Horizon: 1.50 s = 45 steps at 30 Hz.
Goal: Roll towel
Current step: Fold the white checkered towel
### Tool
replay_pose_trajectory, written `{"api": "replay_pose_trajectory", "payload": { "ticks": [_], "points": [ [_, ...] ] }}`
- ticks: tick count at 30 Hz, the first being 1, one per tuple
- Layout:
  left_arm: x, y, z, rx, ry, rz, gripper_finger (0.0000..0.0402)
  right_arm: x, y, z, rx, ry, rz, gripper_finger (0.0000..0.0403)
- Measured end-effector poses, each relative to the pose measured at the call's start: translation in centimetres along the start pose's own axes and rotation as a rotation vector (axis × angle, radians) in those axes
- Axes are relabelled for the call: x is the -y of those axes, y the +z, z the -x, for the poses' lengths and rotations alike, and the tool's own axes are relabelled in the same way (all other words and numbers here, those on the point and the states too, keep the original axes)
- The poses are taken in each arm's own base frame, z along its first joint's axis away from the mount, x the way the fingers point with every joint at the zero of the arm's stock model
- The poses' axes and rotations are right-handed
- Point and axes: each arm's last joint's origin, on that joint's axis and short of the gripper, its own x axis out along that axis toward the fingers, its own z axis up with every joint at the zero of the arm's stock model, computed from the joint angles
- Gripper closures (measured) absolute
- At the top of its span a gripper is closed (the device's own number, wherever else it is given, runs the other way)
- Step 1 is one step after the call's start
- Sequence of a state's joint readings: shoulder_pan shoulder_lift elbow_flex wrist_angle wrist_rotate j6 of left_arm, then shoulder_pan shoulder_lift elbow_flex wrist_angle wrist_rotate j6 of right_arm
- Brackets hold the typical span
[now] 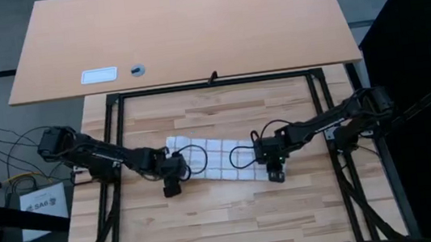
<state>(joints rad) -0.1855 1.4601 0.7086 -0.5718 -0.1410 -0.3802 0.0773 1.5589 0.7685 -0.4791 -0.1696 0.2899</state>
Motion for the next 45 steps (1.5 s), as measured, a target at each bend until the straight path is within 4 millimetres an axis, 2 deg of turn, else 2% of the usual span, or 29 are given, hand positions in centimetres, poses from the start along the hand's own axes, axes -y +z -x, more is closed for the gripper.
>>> {"api": "replay_pose_trajectory", "payload": {
  "ticks": [5, 8, 13, 17, 20, 27, 37, 41, 45],
  "points": [
    [3.0, -1.0, 0.5, 0.005, -0.089, 0.067, 0.0276, 0.0, -0.8, -0.5, -0.021, -0.002, 0.027, 0.0290],
    [4.1, -1.2, 1.3, -0.010, -0.104, 0.078, 0.0276, -0.1, -0.7, -0.4, -0.019, 0.000, 0.048, 0.0290],
    [4.7, 1.1, 4.8, 0.000, -0.064, 0.045, 0.0276, -0.9, 0.1, 1.0, 0.021, 0.023, 0.072, 0.0290],
    [4.8, 2.9, 6.8, 0.122, 0.027, -0.079, 0.0276, -1.2, 0.4, 1.4, 0.046, 0.034, 0.090, 0.0290],
    [4.0, 3.0, 6.2, 0.122, 0.079, -0.144, 0.0276, -1.2, 0.4, 1.4, 0.048, 0.035, 0.089, 0.0290],
    [1.3, 1.5, 3.3, 0.012, 0.153, -0.167, 0.0276, -1.5, 0.4, 1.3, 0.046, 0.039, 0.097, 0.0290],
    [-0.1, 0.1, 0.7, 0.013, 0.157, -0.140, 0.0277, -2.0, 0.2, 1.2, 0.041, 0.045, 0.086, 0.0290],
    [-0.4, 0.1, 1.3, -0.046, 0.190, -0.148, 0.0277, -2.0, 0.2, 1.2, 0.040, 0.045, 0.086, 0.0290],
    [0.3, 2.0, 4.4, -0.015, 0.191, -0.138, 0.0277, -2.2, 0.4, 1.5, 0.034, 0.044, 0.071, 0.0290]
  ]
}}
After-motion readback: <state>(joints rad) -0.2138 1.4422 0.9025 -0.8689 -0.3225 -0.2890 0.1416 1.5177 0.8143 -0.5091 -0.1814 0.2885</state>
